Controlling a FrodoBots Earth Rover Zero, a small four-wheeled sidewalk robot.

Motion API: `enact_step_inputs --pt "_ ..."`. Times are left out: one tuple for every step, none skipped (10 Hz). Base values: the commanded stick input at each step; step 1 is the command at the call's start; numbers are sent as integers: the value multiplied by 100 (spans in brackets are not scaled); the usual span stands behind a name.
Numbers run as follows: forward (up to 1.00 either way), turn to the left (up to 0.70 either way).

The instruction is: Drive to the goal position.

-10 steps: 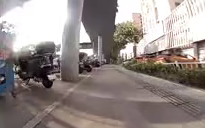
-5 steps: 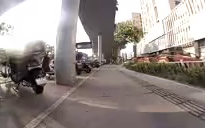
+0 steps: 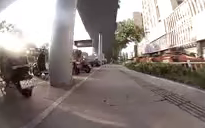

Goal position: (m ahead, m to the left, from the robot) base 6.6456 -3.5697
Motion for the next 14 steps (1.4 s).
enact_step_inputs --pt "70 0" --pt "70 0" --pt "70 0" --pt "70 0" --pt "70 0" --pt "70 0" --pt "70 0" --pt "70 0" --pt "70 0" --pt "70 0" --pt "70 0" --pt "70 0" --pt "70 0" --pt "70 0"
